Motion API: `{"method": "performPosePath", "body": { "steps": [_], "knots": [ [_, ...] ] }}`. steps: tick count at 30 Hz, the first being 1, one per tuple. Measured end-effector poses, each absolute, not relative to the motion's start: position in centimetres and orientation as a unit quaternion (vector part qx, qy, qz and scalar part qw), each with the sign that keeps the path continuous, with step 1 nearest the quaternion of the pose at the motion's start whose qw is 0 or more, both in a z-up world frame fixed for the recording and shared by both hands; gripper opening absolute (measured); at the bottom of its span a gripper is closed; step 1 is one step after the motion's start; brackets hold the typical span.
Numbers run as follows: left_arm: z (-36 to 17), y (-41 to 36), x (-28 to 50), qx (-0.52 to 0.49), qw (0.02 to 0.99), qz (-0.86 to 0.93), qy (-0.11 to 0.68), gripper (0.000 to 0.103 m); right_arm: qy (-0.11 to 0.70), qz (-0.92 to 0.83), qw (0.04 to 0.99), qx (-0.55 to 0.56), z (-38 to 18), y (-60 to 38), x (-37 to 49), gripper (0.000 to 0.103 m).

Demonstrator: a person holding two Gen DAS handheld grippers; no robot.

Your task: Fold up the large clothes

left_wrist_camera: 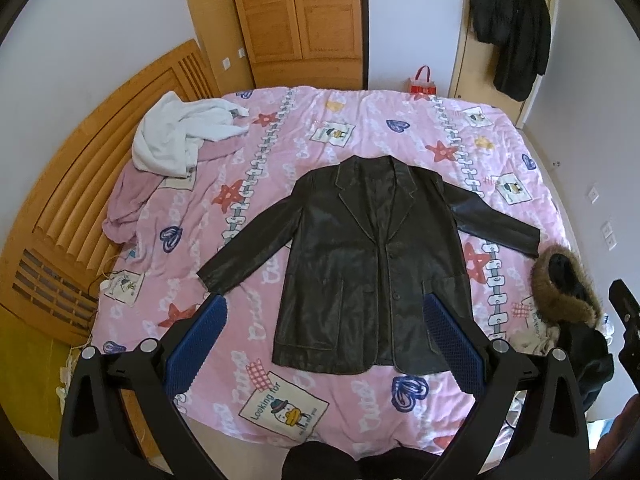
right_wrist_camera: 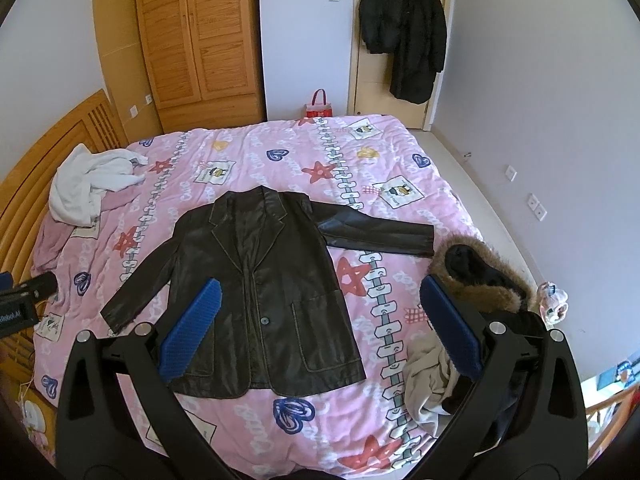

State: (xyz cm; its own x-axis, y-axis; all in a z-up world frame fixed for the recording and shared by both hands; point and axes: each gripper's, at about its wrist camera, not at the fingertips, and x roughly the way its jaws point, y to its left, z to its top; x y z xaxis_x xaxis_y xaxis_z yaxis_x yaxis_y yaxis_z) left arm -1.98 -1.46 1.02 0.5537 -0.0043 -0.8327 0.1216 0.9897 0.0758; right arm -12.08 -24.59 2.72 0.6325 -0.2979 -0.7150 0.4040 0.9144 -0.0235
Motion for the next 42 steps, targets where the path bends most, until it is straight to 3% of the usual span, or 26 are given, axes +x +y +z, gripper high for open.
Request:
{"method": "performPosePath", "body": {
  "steps": [27,34,42],
  "knots": [
    [3.4,-2.4,-1.3,0.034,0.887,0.06,0.457,0.096,0.376,-0.155,0.913,0.017,3.6,-32.7,-9.1,0.097],
    [1.9,3.0,3.2,0.007,0.885,0.063,0.461,0.096,0.367,-0.166,0.915,0.002,3.7,-30.0,-6.3,0.097],
    [-3.6,14.5,15.0,-0.046,0.86,0.106,0.496,0.096,0.359,-0.176,0.916,-0.027,3.7,-23.2,3.1,0.097]
  ]
}}
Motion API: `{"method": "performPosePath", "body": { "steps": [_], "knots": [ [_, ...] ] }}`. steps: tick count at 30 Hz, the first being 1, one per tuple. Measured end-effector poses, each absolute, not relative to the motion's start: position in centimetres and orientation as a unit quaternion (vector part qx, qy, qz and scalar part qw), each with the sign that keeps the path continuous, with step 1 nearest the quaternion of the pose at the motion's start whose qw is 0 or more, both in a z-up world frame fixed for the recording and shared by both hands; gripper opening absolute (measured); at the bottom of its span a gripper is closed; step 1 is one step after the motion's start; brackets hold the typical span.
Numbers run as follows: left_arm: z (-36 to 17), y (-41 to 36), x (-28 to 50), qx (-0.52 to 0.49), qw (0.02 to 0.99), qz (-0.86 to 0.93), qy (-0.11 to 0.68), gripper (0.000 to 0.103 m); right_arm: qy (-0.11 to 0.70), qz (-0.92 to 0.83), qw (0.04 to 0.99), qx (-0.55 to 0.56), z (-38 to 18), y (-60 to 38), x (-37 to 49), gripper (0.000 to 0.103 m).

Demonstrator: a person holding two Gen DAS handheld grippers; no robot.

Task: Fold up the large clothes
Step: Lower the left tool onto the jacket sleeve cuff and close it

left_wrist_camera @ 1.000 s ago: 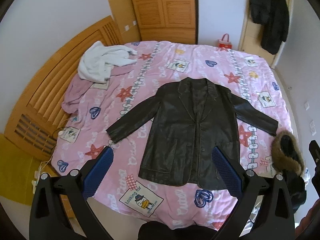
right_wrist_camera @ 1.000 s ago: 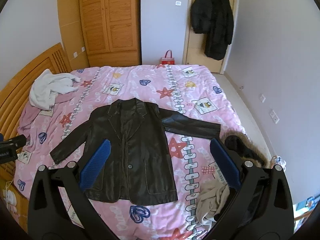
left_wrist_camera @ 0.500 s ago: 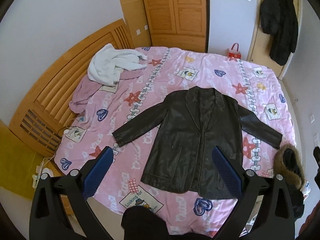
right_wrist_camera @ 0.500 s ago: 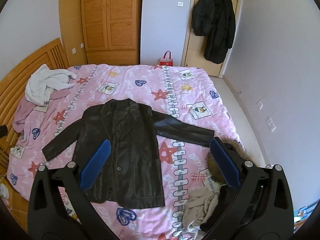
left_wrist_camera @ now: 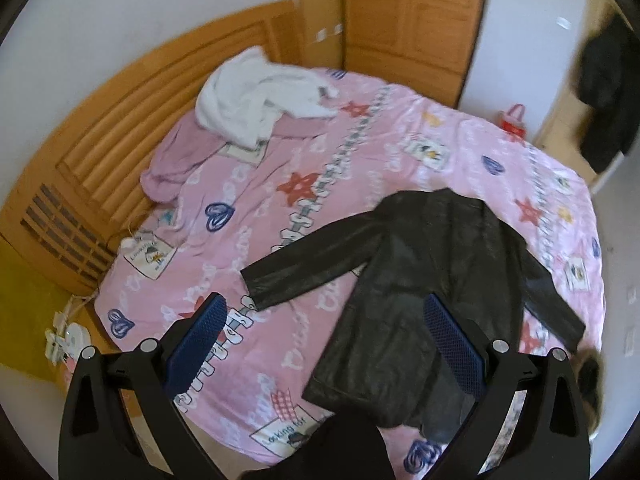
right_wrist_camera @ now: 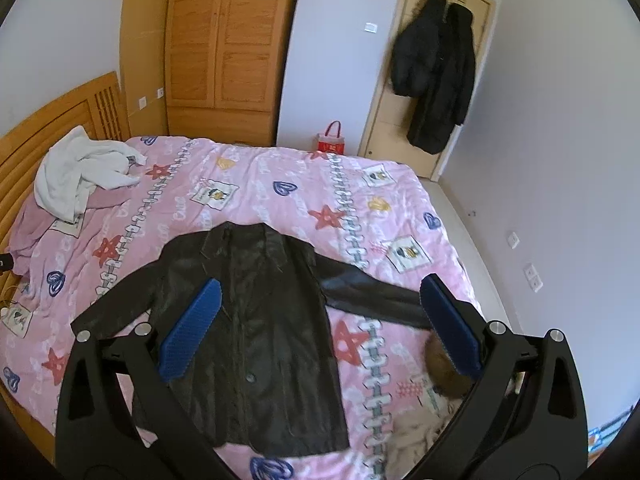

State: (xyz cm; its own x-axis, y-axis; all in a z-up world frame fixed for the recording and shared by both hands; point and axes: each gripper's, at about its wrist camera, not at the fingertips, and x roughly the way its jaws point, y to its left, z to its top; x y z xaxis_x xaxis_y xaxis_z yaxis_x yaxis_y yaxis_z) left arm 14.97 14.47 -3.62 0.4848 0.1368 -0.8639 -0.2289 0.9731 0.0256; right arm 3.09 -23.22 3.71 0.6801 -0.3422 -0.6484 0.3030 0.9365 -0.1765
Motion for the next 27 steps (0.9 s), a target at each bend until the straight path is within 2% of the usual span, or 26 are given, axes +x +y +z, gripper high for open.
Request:
{"method": "performPosePath", "body": {
  "steps": [10,17,23,27],
  "knots": [
    [-16.7,30.6,27.7,-0.115,0.773,0.198,0.592,0.096,0.41,-0.137,0.9,-0.054,0.4,-12.7,19.8,0.097],
    [-34.4,40.6,32.9,-0.224,0.661,0.203,0.687,0.095,0.466,-0.097,0.876,-0.072,-5.9,-6.4,27.1,0.097],
    [-47.2,43.0,33.4,-0.318,0.575,0.18,0.732,0.095,0.512,-0.071,0.852,-0.084,-12.0,-3.1,30.5,0.097],
    [-52.9,43.2,32.9,-0.347,0.534,0.19,0.748,0.095,0.536,-0.071,0.837,-0.088,-15.0,-2.1,31.9,0.097]
  ]
}}
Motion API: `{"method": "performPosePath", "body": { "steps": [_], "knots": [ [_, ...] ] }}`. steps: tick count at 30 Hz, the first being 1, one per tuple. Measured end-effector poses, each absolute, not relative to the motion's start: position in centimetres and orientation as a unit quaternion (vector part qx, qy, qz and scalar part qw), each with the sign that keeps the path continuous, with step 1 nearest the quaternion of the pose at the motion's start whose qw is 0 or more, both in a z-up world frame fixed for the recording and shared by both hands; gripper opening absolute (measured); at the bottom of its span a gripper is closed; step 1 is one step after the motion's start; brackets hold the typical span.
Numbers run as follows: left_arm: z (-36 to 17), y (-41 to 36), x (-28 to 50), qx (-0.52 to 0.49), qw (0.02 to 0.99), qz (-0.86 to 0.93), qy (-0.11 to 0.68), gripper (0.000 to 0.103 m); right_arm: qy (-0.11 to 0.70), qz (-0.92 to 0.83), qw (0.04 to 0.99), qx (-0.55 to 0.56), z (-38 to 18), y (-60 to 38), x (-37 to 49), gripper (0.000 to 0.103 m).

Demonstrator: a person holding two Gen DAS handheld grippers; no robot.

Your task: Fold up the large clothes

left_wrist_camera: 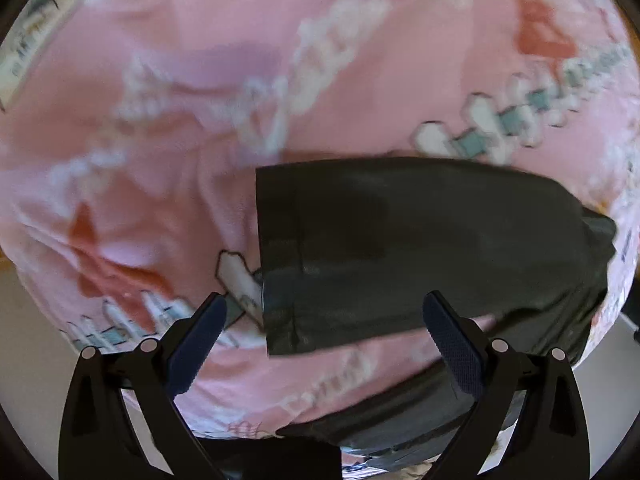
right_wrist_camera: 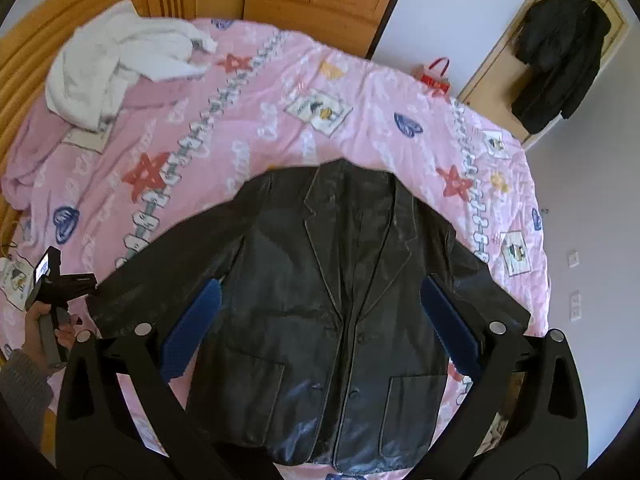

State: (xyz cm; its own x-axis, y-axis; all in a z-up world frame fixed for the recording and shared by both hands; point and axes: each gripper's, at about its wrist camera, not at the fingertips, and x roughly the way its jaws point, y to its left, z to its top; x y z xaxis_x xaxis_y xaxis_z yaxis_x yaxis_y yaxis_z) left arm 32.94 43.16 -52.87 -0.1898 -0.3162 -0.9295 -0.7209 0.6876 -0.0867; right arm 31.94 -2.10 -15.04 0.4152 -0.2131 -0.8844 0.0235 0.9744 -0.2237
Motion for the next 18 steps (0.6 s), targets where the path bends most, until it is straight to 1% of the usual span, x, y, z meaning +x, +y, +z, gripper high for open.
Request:
{"method": "performPosePath", "body": {
  "steps": [3,6,7,9,10,11,12,15,17,18],
  "knots": [
    [-55.7,42.8,33.1,-0.367,0.512,0.172,0.758,0.095,0.547,-0.077,0.829,-0.086,-15.9,-2.2,32.6,0.097],
    [-56.9,42.2,33.4,-0.379,0.512,0.162,0.754,0.085,0.54,-0.071,0.834,-0.089,-16.4,-2.0,33.3,0.097],
    [-57.2,41.9,33.7,-0.372,0.517,0.16,0.754,0.079,0.54,-0.064,0.835,-0.085,-16.8,-1.9,33.5,0.097],
    [-57.5,41.3,33.9,-0.343,0.519,0.159,0.766,0.061,0.54,-0.018,0.84,-0.054,-19.4,-1.8,34.1,0.097],
    [-57.4,41.1,33.9,-0.335,0.525,0.157,0.767,0.042,0.537,0.018,0.843,-0.032,-21.3,-1.6,34.4,0.097],
    [-57.1,40.7,33.9,-0.322,0.535,0.15,0.767,0.034,0.532,0.051,0.845,-0.01,-22.9,-1.4,34.7,0.097],
    [-56.7,40.4,33.9,-0.318,0.543,0.143,0.764,0.032,0.528,0.083,0.845,0.012,-24.6,-1.2,34.9,0.097],
    [-54.6,39.1,33.7,-0.288,0.582,0.126,0.75,0.018,0.543,0.102,0.832,0.058,-30.9,-0.3,36.2,0.097],
    [-52.1,38.0,33.7,-0.274,0.61,0.128,0.733,0.014,0.543,0.108,0.828,0.085,-34.2,-0.1,36.7,0.097],
    [-50.6,37.3,34.0,-0.263,0.626,0.129,0.722,0.014,0.54,0.11,0.83,0.091,-35.5,-0.1,37.0,0.095]
  ]
}}
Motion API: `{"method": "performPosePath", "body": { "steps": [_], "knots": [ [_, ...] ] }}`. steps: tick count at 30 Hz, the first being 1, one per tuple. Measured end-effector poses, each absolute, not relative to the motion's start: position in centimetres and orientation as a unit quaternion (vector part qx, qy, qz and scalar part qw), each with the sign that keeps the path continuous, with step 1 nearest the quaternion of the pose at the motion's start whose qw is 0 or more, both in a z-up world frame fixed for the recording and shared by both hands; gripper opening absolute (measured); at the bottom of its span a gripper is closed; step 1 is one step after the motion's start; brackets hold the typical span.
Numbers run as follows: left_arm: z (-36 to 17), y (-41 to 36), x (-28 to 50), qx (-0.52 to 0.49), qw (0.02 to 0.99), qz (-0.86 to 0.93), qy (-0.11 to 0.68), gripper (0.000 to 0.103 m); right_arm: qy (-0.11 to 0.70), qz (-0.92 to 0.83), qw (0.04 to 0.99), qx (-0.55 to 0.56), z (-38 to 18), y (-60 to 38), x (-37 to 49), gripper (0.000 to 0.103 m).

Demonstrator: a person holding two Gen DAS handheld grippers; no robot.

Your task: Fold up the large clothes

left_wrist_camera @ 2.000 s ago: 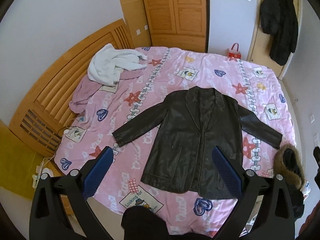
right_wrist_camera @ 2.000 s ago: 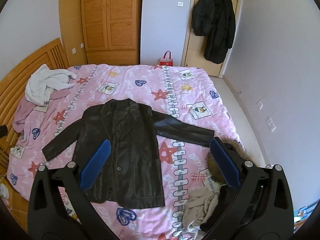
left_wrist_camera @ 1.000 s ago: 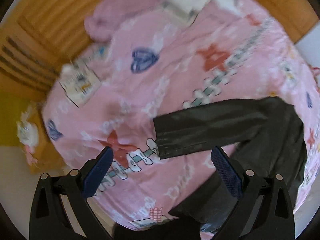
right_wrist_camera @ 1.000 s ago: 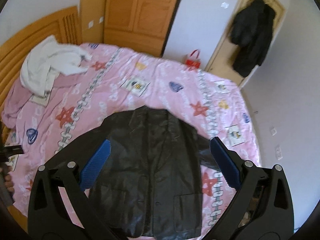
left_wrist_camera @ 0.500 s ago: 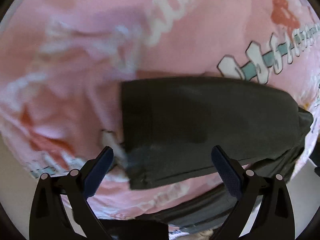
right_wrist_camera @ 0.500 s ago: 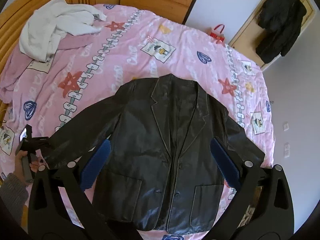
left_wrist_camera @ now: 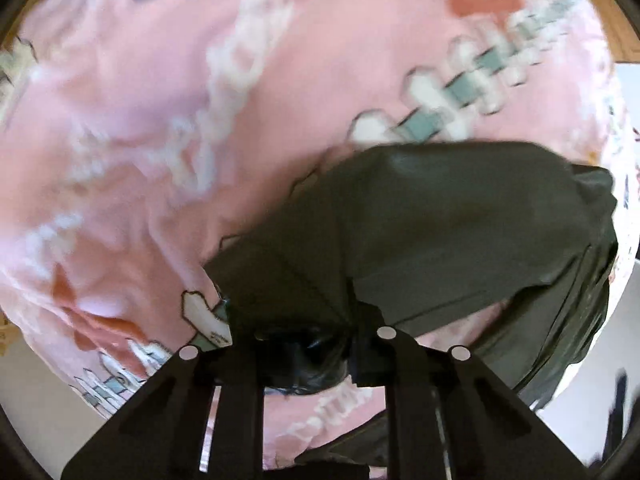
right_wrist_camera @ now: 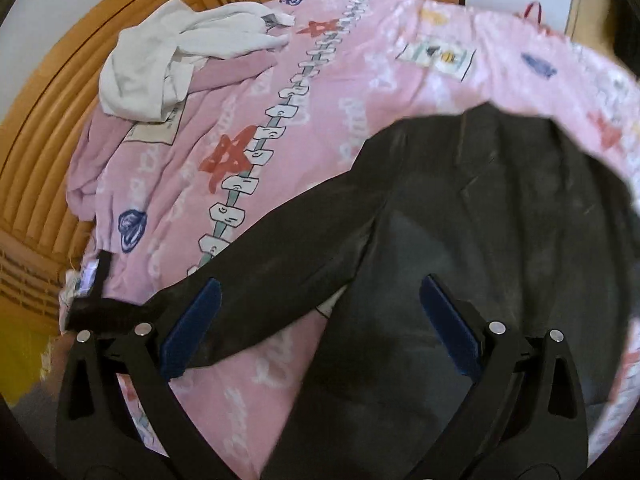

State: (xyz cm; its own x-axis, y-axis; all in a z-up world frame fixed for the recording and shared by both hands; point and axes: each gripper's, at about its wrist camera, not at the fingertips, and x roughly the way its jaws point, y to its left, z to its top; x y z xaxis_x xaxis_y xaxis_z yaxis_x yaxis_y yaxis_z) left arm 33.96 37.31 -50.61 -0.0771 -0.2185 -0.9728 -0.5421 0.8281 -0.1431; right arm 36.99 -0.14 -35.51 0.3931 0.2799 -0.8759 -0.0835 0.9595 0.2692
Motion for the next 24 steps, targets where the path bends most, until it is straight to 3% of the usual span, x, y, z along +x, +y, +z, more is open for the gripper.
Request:
{"method": "performPosePath", "body": {
  "steps": [2,6,10,15,19,24],
  "knots": [
    [-46.8,35.5,34.2,-0.234,0.669,0.132,0.693,0.013,0.537,0.112,0.832,0.085,-39.3,-0.7,38.2,0.087],
    [-38.4,32.4,35.6,-0.222,0.739,0.118,0.625,0.013,0.559,0.109,0.816,0.097,-45.9,-3.6,40.9,0.06],
    [-28.9,26.7,37.5,-0.181,0.818,0.079,0.54,0.012,0.574,0.078,0.807,0.119,-50.9,-8.6,42.9,0.058],
    [-21.4,16.5,40.0,-0.171,0.867,-0.014,0.468,0.011,0.589,0.079,0.796,0.117,-55.3,-12.1,43.9,0.052],
    [-19.6,7.8,41.3,-0.149,0.873,-0.091,0.455,0.011,0.57,0.108,0.813,0.037,-55.3,-10.7,43.5,0.053],
    [-19.8,-4.6,40.7,-0.098,0.861,-0.182,0.466,0.011,0.547,0.093,0.815,0.168,-52.0,-19.6,41.4,0.051]
  ]
}}
